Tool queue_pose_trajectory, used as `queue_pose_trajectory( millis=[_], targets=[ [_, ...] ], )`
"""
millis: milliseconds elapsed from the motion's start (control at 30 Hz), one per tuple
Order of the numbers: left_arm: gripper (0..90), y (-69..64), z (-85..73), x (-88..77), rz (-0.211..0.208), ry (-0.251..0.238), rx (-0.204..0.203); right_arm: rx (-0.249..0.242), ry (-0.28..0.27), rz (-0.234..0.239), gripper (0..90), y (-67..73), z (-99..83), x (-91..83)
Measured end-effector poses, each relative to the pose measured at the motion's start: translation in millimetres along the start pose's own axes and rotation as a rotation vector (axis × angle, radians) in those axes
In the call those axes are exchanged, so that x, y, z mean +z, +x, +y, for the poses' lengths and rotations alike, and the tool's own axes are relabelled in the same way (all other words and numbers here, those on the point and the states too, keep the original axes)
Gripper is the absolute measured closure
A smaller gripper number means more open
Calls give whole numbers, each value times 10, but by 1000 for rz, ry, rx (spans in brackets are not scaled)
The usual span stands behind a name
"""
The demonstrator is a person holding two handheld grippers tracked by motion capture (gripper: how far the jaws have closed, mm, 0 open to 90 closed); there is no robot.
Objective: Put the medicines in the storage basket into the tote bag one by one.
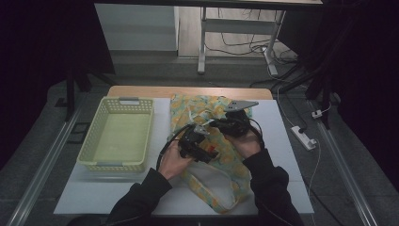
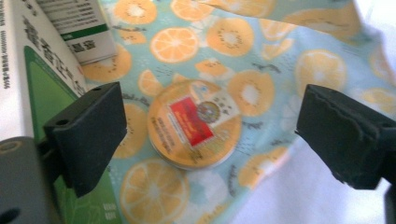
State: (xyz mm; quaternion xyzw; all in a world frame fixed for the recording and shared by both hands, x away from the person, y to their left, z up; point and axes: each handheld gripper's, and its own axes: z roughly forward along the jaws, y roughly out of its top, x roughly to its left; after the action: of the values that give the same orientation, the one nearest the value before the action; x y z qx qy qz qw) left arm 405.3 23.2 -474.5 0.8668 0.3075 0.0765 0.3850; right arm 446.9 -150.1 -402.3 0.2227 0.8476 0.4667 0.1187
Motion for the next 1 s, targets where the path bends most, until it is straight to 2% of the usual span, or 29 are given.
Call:
queue_pose_trajectory(
  millis=[133,267,500,1000],
  targets=[
    [41,-13,-22,-70,-45,0,5,-2,0,1,899,5,2,3],
    [19,-17,-58,-127,-70,7,23,-2,1,4,900,10,2,5],
    [24,27,-169,-216,-140,4,12,-2,2,4,899,17,4,3],
    [5,50,-465,-354,-114,-2,-5,-3,10,6,899,25,-2,16]
  ],
)
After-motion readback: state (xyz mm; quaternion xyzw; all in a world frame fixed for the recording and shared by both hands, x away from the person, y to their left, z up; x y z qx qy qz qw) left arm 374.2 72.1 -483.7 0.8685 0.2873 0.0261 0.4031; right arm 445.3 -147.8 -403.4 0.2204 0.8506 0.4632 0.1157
